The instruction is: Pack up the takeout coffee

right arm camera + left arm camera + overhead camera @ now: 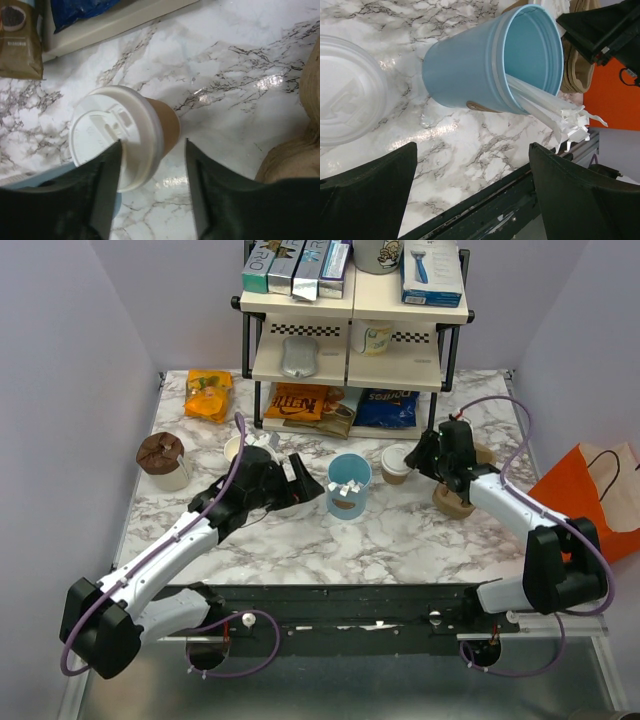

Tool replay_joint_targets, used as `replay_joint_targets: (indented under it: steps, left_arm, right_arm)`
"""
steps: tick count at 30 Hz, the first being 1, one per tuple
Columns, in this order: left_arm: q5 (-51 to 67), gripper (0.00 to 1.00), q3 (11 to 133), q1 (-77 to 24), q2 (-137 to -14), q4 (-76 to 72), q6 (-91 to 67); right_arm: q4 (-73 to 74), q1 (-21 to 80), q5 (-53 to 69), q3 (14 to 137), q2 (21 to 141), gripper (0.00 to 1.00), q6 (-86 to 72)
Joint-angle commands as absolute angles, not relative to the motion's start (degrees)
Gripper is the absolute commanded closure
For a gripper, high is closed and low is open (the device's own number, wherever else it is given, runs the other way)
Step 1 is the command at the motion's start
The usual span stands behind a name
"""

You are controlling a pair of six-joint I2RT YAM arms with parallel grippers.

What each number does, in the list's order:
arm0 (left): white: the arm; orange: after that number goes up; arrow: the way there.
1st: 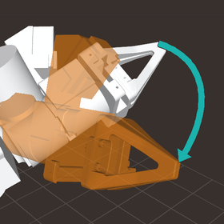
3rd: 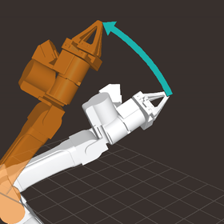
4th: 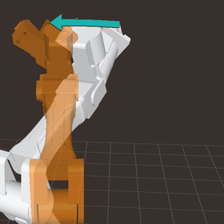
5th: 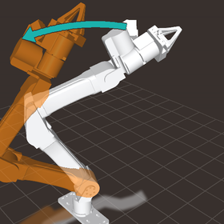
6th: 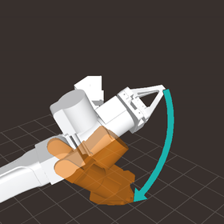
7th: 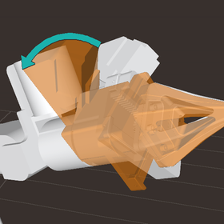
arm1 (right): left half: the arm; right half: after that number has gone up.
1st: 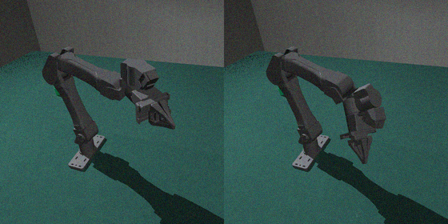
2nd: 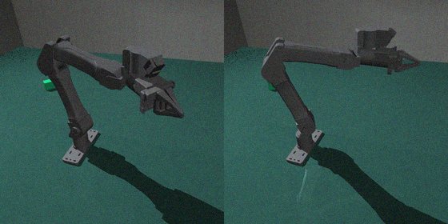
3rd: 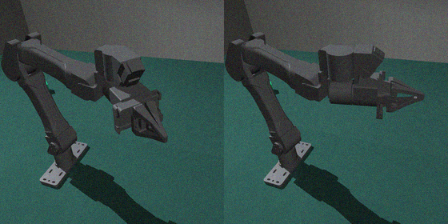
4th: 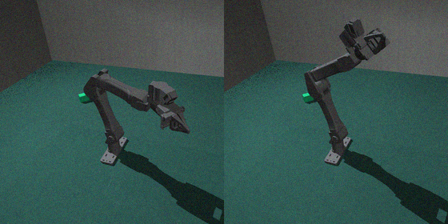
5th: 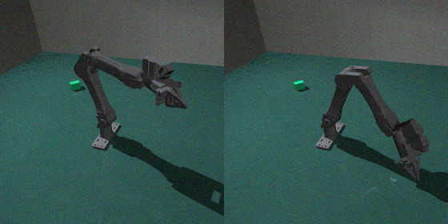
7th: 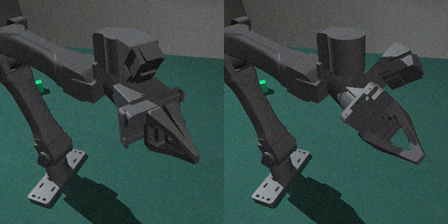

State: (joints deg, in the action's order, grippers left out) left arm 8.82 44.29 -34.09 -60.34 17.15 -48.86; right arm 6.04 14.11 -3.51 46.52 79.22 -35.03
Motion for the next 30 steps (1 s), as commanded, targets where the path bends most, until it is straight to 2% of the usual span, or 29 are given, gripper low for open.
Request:
replay_joint_targets:
  steps: [1,9,13,16,23,26,30]
  left_arm:
    - [11.3,0.01,42.8,-34.0,-59.7,12.4,-49.2]
    - [10.1,0.02,33.9,-38.1,-53.2,7.0,-50.1]
    - [5.7,0.01,30.1,-46.1,-49.2,3.2,-49.0]
    - [5.5,0.01,25.7,-48.3,-46.9,-2.5,-48.6]
    - [3.9,0.01,24.6,-49.8,-45.4,-1.6,-47.8]
    - [3.6,0.01,24.4,-49.8,-46.9,-2.5,-47.5]
    - [5.5,0.01,23.7,-50.3,-49.9,-9.4,-47.5]
  right_arm:
    - [5.7,13.5,-7.4,48.7,80.9,0.31,-32.8]
    - [6.2,13.5,-4.8,48.2,72.8,0.10,-30.8]
    - [7.6,13.5,-6.7,46.3,66.4,0.05,-32.4]
    - [9.0,13.4,-11.7,43.3,62.3,0.01,-32.1]
    - [19.9,9.1,-16.6,40.2,61.0,0.00,-31.6]
    - [20.5,7.6,-13.7,38.8,62.6,0.02,-30.8]
    - [20.8,7.6,-8.5,38.4,65.6,0.08,-27.5]
